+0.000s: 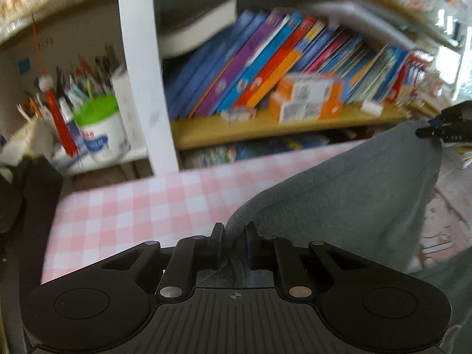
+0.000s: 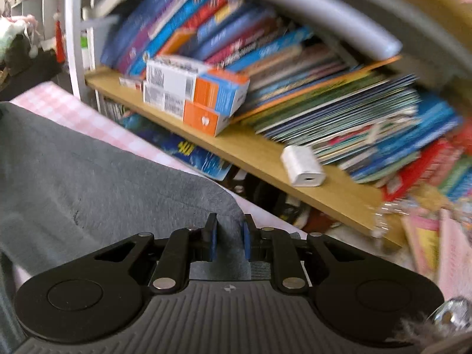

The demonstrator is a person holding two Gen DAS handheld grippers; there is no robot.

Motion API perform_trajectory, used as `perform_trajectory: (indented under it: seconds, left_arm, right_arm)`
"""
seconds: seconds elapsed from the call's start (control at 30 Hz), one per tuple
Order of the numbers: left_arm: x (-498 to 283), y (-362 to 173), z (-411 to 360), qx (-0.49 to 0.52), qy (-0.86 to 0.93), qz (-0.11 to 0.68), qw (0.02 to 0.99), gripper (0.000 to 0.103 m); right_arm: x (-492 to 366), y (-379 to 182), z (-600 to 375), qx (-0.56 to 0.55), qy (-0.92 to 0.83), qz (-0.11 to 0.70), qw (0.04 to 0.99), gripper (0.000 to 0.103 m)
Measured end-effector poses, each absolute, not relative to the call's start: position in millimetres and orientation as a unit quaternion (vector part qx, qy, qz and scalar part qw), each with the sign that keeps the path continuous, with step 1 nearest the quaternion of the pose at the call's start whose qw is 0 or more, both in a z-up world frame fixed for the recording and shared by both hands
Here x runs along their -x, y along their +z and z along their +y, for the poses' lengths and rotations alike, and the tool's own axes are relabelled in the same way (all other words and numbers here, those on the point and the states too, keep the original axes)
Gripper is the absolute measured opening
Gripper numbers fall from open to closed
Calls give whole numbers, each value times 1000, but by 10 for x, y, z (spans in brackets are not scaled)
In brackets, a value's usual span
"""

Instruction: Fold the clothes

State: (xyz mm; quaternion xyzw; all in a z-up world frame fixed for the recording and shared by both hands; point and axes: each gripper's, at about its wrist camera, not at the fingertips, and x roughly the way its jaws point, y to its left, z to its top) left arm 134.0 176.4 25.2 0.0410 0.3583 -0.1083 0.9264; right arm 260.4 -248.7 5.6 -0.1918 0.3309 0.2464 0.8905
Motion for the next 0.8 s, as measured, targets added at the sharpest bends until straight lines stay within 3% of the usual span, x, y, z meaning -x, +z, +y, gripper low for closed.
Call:
perform_trajectory:
  seconds: [0.47, 0.8]
  left_arm:
    - [69, 505, 1489, -12, -125, 256, 958, 13]
    - [908, 221, 1538, -12, -150, 301, 942, 14]
  right_arm:
    - [-600, 289, -2874, 173, 146, 232, 946, 16]
    - [630, 38, -2817, 179, 101, 258, 944, 22]
